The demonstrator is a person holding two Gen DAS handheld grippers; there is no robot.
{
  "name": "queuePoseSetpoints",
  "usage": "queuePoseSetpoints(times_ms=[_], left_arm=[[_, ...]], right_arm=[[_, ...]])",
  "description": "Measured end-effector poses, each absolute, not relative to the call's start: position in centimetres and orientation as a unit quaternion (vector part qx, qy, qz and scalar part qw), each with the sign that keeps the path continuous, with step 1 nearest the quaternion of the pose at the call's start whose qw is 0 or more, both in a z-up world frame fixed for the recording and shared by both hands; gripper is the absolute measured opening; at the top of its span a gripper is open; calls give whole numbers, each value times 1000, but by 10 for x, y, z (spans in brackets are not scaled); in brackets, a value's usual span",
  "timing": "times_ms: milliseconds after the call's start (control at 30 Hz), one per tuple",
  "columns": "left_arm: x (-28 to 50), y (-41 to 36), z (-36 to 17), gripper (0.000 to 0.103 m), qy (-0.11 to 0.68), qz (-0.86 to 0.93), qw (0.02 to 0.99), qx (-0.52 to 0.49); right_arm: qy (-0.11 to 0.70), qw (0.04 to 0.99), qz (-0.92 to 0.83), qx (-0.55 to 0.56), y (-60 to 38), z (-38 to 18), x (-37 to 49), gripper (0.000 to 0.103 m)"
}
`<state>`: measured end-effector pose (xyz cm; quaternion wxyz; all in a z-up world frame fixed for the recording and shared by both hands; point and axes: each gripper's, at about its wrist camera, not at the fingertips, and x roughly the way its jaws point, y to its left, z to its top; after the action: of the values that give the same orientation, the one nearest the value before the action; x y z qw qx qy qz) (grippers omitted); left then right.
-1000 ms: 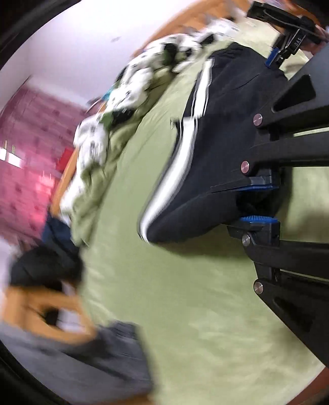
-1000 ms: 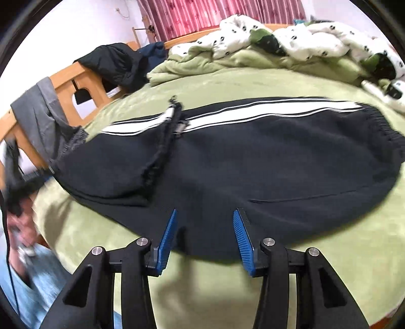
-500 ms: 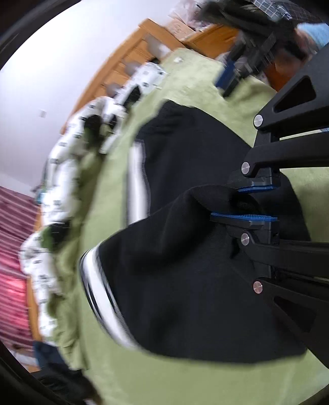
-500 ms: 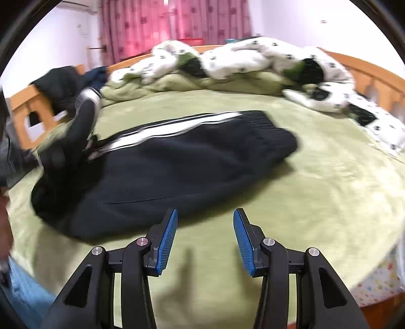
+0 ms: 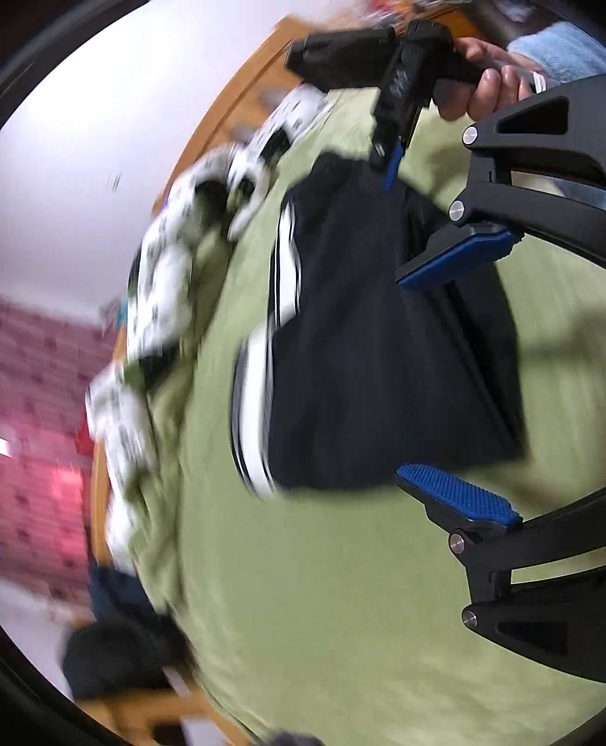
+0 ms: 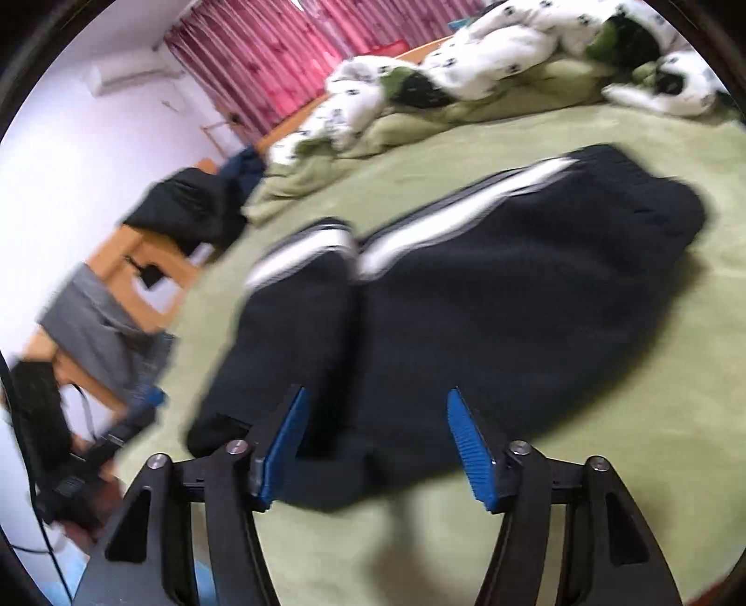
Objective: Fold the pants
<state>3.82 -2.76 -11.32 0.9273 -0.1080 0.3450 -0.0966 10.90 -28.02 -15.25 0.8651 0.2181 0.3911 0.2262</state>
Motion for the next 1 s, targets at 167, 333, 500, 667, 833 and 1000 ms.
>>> queuePoseSetpoints(times_ms=[167,333,500,667,833,1000], left_arm=[[31,24,-132,74,375,-36,912,-161],[31,41,-136,74,378,-34,907,-182],[38,25,-138,74,390,-55,901,-184],[50,-12,-137,74,394,-90,896,-181],[56,-57,-138,74,401,-167,885,-167],[54,-121,-149,74,435,-253,860,-88]], right_arm=[[429,841,226,240,-234,-174,141,64],[401,865,237,188,-216,-155,149,19],[357,904,210,108,-245,-105,151,18],[323,936,137,29,-305,-71,161,17],[337,941,23,-19,-395,-100,170,17],[362,931,15,40,-441,-157,163,17]])
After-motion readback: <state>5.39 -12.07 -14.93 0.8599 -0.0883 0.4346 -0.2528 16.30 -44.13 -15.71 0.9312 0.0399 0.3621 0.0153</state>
